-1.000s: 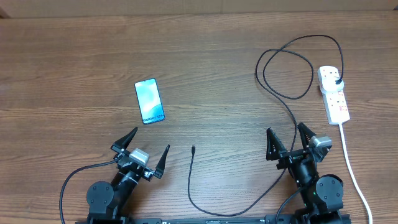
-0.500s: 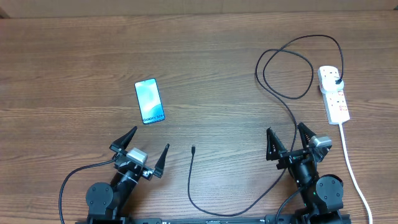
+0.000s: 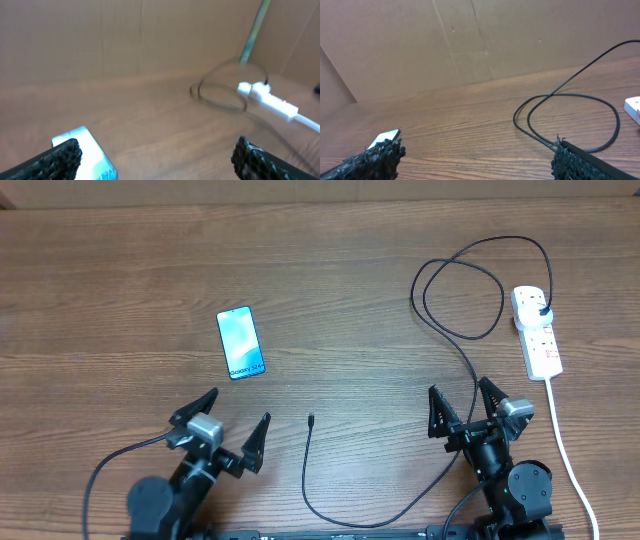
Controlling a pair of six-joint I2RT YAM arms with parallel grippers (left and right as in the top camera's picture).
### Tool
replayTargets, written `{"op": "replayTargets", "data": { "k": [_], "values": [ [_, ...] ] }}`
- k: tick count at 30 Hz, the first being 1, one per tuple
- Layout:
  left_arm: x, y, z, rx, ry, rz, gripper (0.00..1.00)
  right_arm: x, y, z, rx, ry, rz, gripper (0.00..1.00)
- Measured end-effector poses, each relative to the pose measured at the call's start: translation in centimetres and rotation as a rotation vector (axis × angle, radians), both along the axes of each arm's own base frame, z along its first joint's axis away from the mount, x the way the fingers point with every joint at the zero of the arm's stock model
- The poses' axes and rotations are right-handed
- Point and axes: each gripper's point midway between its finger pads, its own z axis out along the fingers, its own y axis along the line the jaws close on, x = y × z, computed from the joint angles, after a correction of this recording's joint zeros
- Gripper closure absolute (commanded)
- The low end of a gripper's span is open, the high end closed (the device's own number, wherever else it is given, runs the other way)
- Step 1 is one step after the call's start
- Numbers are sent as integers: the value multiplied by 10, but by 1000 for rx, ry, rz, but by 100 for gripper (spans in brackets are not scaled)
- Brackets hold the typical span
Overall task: Plug charger to phone and switch on socket
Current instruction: 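Move the left gripper forward over the phone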
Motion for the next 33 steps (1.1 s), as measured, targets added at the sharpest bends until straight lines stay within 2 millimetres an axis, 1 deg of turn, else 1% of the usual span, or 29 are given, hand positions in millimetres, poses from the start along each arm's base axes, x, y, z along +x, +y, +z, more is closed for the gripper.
{"op": "replayTargets", "data": {
  "k": [2,6,7,8,11,14,17,20,21,26,28,29,33],
  "values": [
    [-10,2,21,-8,6,9,0,0,0,0,0,0,0,0],
    [-32,9,74,-20,0,42,0,0,0,0,0,0,0,0],
    [-35,9,83,-21,2,47,0,0,0,0,-1,1,0,0],
    [-40,11,103,-22,-4,57,0,0,0,0,0,0,0,0],
    [-48,14,132,-17,66,68,0,0,0,0,0,1,0,0],
    [-46,14,164,-9,151,70,0,0,0,-1,0,2,0,0],
    [-39,13,190,-1,240,67,0,0,0,-1,0,3,0,0],
    [-28,11,209,8,343,60,1,0,0,-1,-1,3,1,0],
    [-18,9,215,12,389,57,0,0,0,-1,-1,4,1,0],
    [9,1,211,14,566,17,0,0,0,-1,-1,4,1,0],
    [18,-5,199,7,646,-13,0,0,0,-1,-1,4,1,0],
    [21,-7,189,5,701,-26,0,0,0,-1,-1,4,0,0],
    [23,-12,154,2,907,-46,0,0,0,-1,-1,4,0,0]
  ]
}}
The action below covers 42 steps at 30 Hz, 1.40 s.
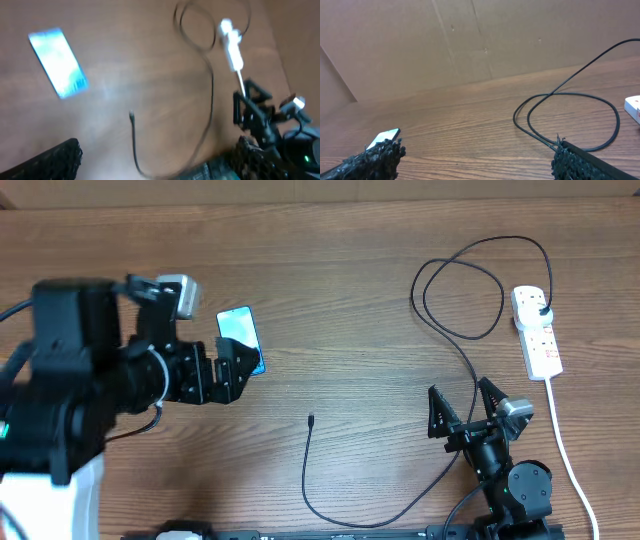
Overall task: Plug charger to phone and switch on socket
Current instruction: 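Move the left gripper forward over the phone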
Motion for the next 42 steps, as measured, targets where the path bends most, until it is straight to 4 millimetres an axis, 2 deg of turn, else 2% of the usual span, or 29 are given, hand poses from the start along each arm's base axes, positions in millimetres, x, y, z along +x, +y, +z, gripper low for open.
{"op": "replayTargets", "data": {
  "k": [5,6,7,8,9,16,20,28,33,39,42],
  "values": [
    [3,-2,-33,3,206,-6,0,0,0,0,0,0,1,0],
    [3,-2,-39,4,242,-6,6,0,0,0,0,1,1,0],
    [4,-2,-45,6,281,-6,40,0,0,0,0,0,1,0],
    [6,-2,-51,9,317,-5,78,0,0,0,0,1,1,0],
    [8,-2,-57,10,352,-2,96,0,0,0,0,0,1,0],
    [31,-4,-88,12,494,14,96,0,0,0,0,1,1,0],
    [36,-6,-98,14,539,16,96,0,0,0,0,0,2,0],
    [36,-21,-110,41,597,-3,96,0,0,0,0,0,2,0],
    [34,-16,-120,124,632,69,95,0,0,0,0,0,2,0],
    [36,-3,-127,218,651,197,79,0,0,0,0,0,2,0],
    [36,0,-129,244,654,238,60,0,0,0,0,1,2,0]
  ]
}}
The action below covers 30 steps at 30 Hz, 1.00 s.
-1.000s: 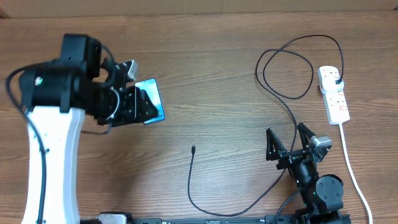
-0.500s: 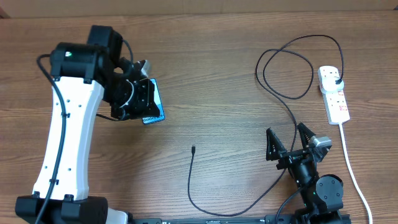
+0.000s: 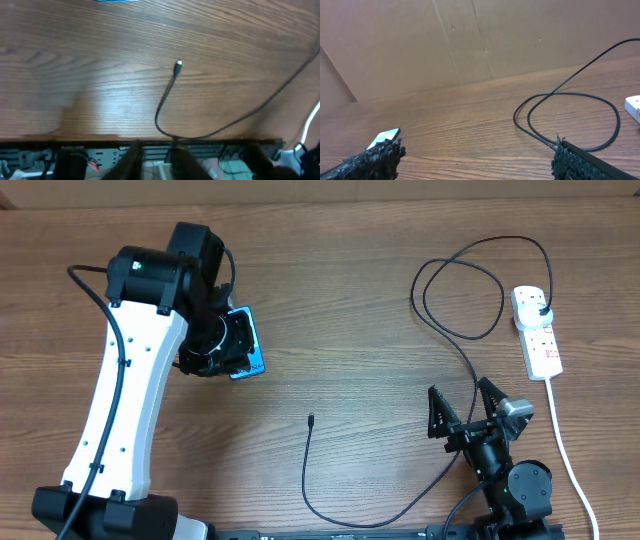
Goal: Plug charger to phone and switch on socket
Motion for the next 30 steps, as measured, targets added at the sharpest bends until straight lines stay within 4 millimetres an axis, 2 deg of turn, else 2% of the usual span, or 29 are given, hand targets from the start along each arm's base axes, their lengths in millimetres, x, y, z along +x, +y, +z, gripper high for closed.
{"op": "replayTargets", "data": {
  "k": [3,6,8,9,10,11,30],
  "values": [
    [1,2,-1,20,-1,25,41,0,0,0,1,-1,0,0],
    [3,5,-1,37,-5,45,36,0,0,0,1,-1,0,0],
    [4,6,-2,45,-9,52,26,0,0,0,0,0,0,0],
    [4,7,-2,49,-11,56,19,0,0,0,0,-1,0,0],
    [5,8,-2,54,-14,57,5,0,0,0,0,0,0,0],
    [6,8,-2,57,-17,63,0,0,0,0,1,0,0,0],
    [13,13,-4,85,-40,86,0,0,0,0,1,-1,0,0]
  ]
}}
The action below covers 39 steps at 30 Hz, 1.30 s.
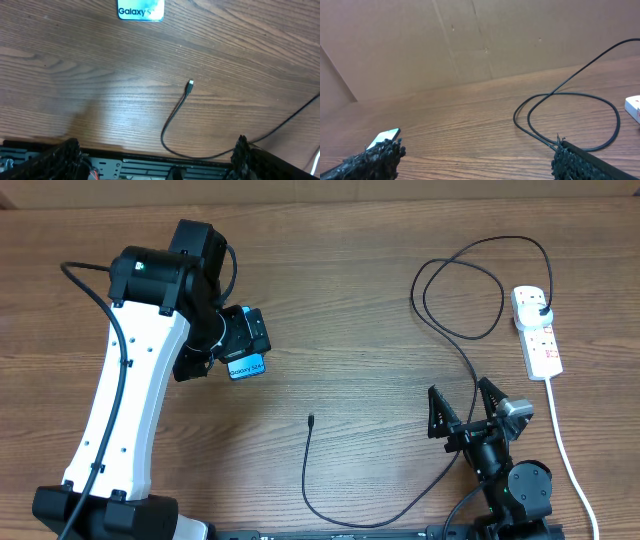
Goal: Plug charger to phone and switch on socket
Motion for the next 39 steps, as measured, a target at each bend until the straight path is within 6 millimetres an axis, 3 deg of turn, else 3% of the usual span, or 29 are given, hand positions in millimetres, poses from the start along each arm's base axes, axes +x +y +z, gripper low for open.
{"op": "replayTargets", "data": {
  "k": [8,16,21,27,39],
  "values": [
    [0,0,-31,9,44,15,0,0,0,0,0,1,0,0],
    [-14,3,-98,30,141,22,0,0,0,0,0,-1,0,0],
    [-21,5,-125,36,165,30,0,0,0,0,0,-1,0,0],
    [-20,4,-140,33,152,37,0,0,0,0,0,0,0,0],
    [8,-2,-141,7,40,37,0,0,0,0,0,0,0,0]
  ]
}}
